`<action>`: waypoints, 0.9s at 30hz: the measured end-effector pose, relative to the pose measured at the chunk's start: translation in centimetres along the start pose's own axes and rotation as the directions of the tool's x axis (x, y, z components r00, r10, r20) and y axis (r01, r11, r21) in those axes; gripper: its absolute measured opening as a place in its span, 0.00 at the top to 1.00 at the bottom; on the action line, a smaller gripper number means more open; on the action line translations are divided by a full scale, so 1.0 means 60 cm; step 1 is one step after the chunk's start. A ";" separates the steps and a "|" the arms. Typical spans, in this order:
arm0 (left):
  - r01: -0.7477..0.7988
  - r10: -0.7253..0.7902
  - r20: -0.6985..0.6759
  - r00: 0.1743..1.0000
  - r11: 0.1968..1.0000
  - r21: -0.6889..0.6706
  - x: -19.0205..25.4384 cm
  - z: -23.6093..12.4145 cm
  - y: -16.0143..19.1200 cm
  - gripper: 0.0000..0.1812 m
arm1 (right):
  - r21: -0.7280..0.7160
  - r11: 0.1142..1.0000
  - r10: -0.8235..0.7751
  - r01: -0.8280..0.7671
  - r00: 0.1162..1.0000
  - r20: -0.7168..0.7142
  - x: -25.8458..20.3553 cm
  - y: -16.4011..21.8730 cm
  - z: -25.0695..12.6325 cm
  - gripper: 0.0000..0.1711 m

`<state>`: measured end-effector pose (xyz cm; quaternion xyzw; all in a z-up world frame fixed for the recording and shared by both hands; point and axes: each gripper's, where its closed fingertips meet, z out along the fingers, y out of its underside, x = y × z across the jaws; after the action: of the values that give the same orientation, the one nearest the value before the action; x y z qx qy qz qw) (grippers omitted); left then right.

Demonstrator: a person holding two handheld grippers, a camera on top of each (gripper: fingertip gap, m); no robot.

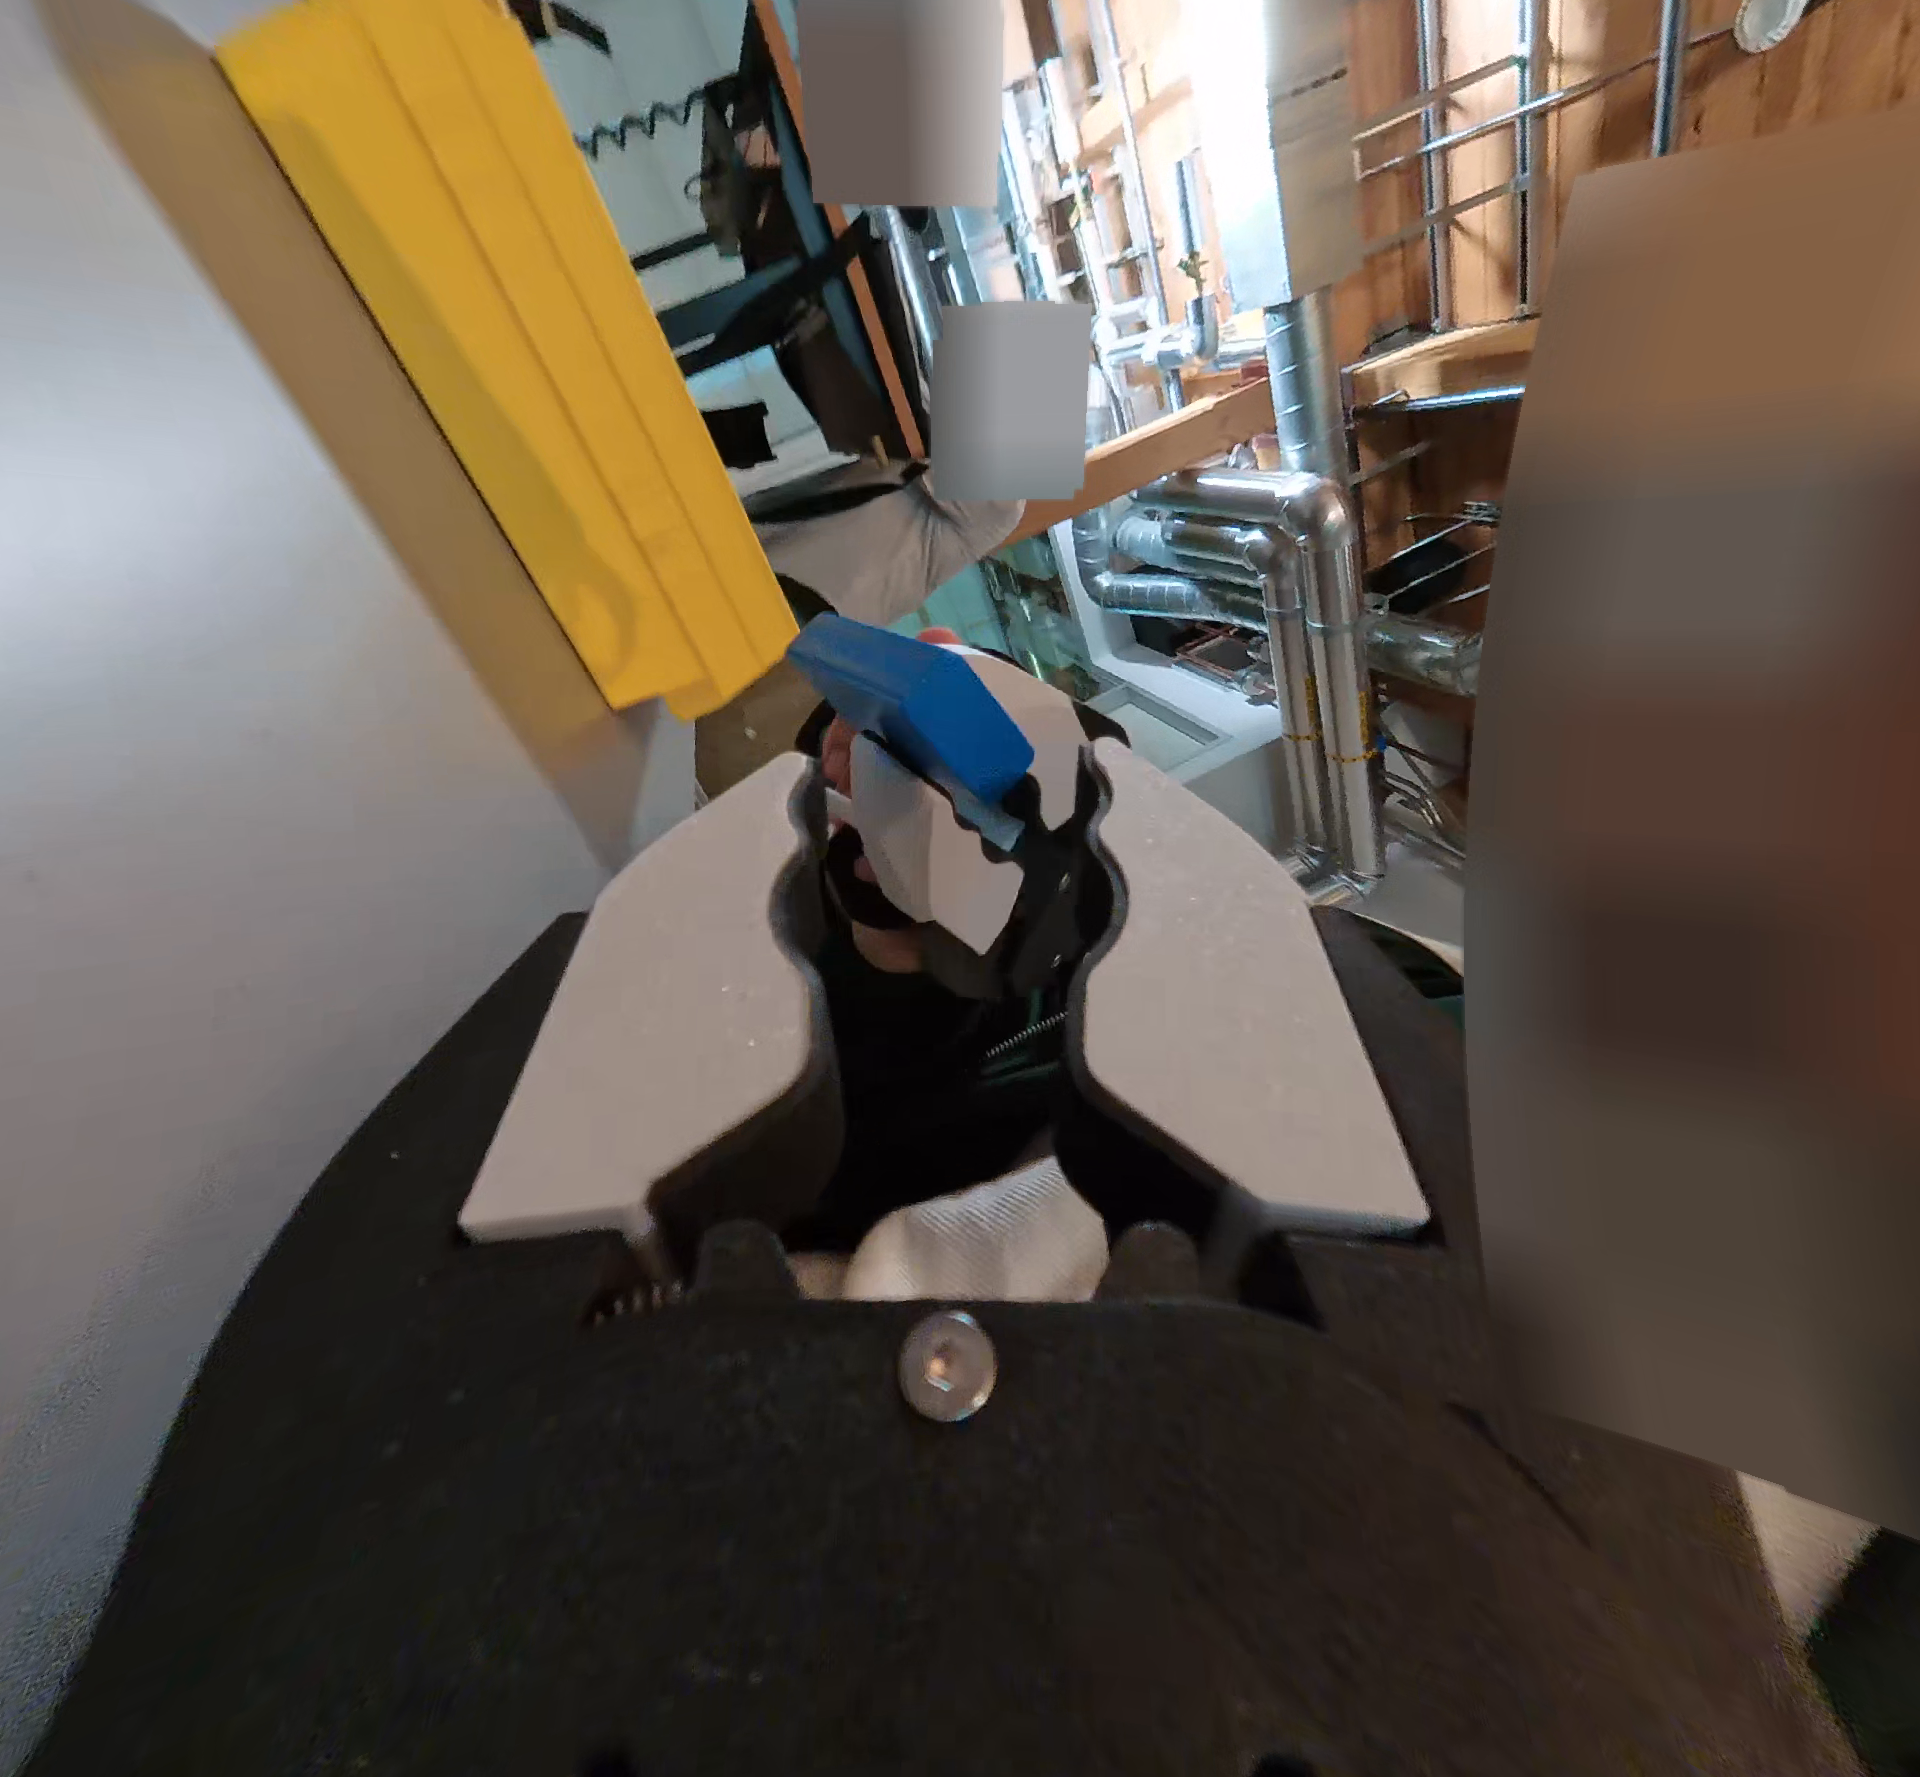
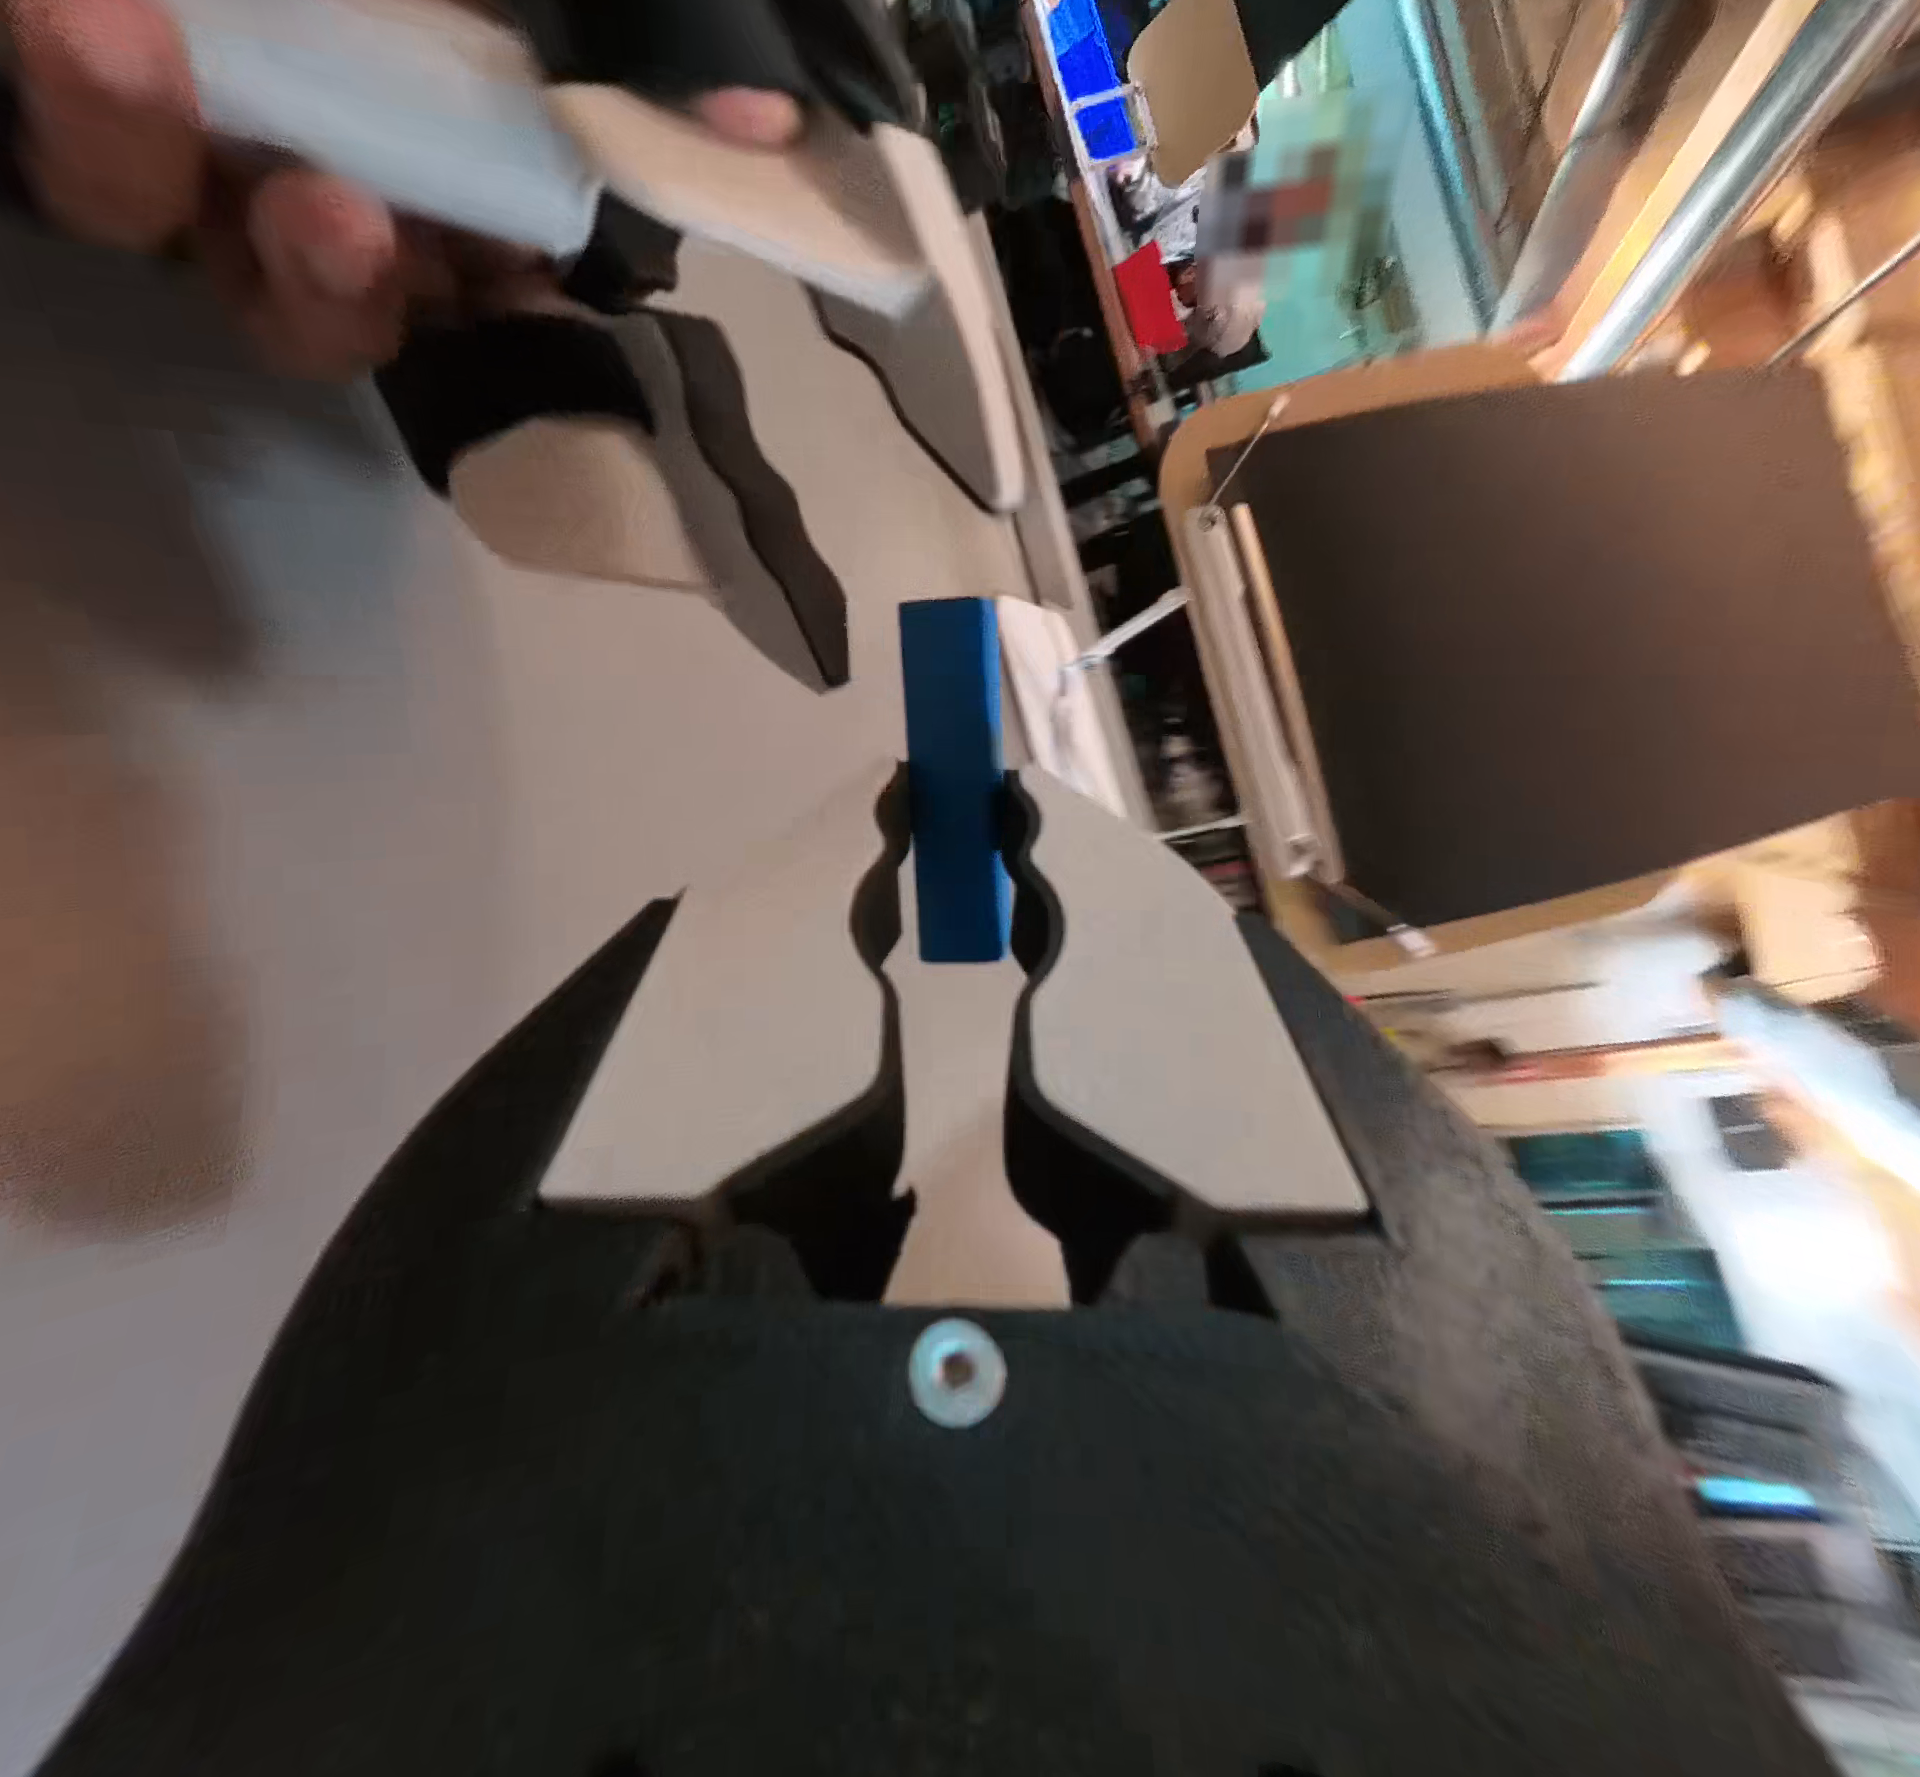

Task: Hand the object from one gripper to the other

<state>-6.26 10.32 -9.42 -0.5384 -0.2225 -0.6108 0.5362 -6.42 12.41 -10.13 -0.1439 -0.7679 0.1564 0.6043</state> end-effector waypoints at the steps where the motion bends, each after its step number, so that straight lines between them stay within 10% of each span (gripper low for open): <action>1: -0.027 0.027 -0.006 1.000 1.000 0.014 0.001 -0.001 -0.005 0.74 | 0.019 0.994 0.105 -0.106 0.994 0.030 0.003 0.003 0.000 0.90; 4: -0.117 0.117 0.000 0.993 0.993 0.009 0.000 0.001 -0.006 0.73 | 0.083 0.857 0.483 -0.508 0.850 0.212 0.001 -0.007 -0.002 0.90; 7: -0.240 0.240 -0.013 0.971 0.971 -0.004 0.012 0.005 -0.003 0.73 | 0.084 0.506 0.740 -0.859 0.482 0.469 0.008 -0.036 -0.013 0.91; 12: -0.431 0.431 -0.030 0.902 0.902 -0.014 0.040 0.009 0.000 0.78 | -0.052 0.016 0.707 -0.999 -0.026 0.707 0.031 -0.047 -0.032 0.90; 27: -0.553 0.553 -0.028 0.833 0.832 -0.037 0.060 0.022 0.018 0.84 | -0.176 -0.068 0.595 -0.982 -0.181 0.783 0.005 -0.086 -0.036 0.90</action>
<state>-4.21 9.60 -6.11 -0.5865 -0.0398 -0.4386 0.6797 -4.54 7.98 -7.25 -0.3863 -0.5230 0.7597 0.0073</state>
